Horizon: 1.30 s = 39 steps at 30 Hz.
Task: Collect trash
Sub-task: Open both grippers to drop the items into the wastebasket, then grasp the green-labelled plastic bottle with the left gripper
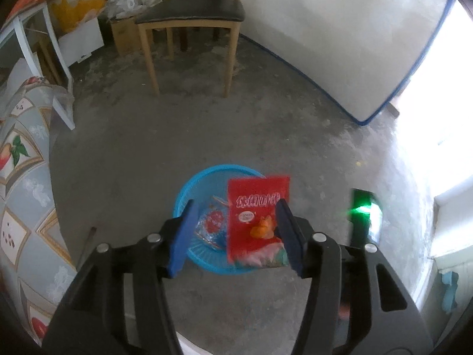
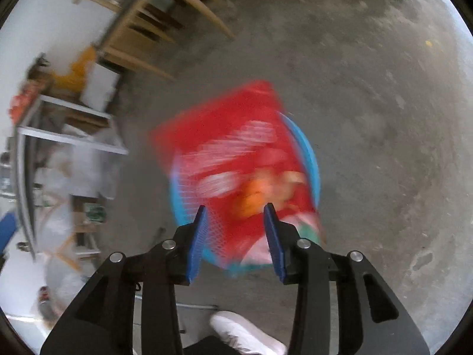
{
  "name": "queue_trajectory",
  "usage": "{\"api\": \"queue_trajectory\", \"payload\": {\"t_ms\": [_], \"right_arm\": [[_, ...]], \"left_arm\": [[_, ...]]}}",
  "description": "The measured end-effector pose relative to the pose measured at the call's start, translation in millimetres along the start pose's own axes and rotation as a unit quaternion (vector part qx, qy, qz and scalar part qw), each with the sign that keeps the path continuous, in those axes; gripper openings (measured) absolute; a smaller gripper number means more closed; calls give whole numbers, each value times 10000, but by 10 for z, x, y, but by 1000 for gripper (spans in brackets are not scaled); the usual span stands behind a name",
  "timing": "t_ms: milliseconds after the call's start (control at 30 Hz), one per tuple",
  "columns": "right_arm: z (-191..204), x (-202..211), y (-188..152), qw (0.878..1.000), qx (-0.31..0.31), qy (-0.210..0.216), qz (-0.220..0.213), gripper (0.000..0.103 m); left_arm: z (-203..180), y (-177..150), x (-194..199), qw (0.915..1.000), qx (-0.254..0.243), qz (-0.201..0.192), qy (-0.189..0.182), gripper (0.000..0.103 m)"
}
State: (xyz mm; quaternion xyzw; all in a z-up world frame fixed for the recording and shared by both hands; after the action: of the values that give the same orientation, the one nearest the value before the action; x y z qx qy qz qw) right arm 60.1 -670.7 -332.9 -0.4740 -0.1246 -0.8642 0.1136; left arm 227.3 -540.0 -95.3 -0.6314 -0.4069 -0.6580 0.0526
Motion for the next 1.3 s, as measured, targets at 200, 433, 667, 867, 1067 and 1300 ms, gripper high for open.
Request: {"api": "queue_trajectory", "payload": {"t_ms": [200, 433, 667, 867, 1067, 1300], "right_arm": [[-162, -5, -101, 9999, 53, 62, -97, 38], [-262, 348, -298, 9991, 223, 136, -342, 38], [-145, 963, -795, 9950, 753, 358, -553, 43], [92, 1424, -1232, 9883, 1252, 625, -599, 53], [803, 1798, -1521, 9707, 2099, 977, -636, 55], [2005, 2040, -2147, 9285, 3260, 1717, -467, 60]], "left_arm": [[58, -224, 580, 9979, -451, -458, 84, 54], [216, -558, 1561, 9941, -491, -963, -63, 62], [696, -1396, 2558, 9877, -51, -1556, -146, 75], [1208, -2432, 2977, 9836, 613, -1688, 181, 78], [1759, -3443, 3443, 9635, 1494, -2094, 742, 82], [2272, -4202, 3794, 9345, 2399, -2492, 836, 82]]}}
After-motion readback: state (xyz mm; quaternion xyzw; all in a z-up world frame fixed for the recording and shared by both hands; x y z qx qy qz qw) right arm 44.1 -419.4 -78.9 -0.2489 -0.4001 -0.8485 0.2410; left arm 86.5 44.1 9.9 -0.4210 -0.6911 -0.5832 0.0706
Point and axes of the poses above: each gripper's, at about its wrist camera, not at the fingertips, and x roughly against the way its jaws point, z to its left, y to its top, the point moved 1 cm from there along -x, roughly the way its jaws point
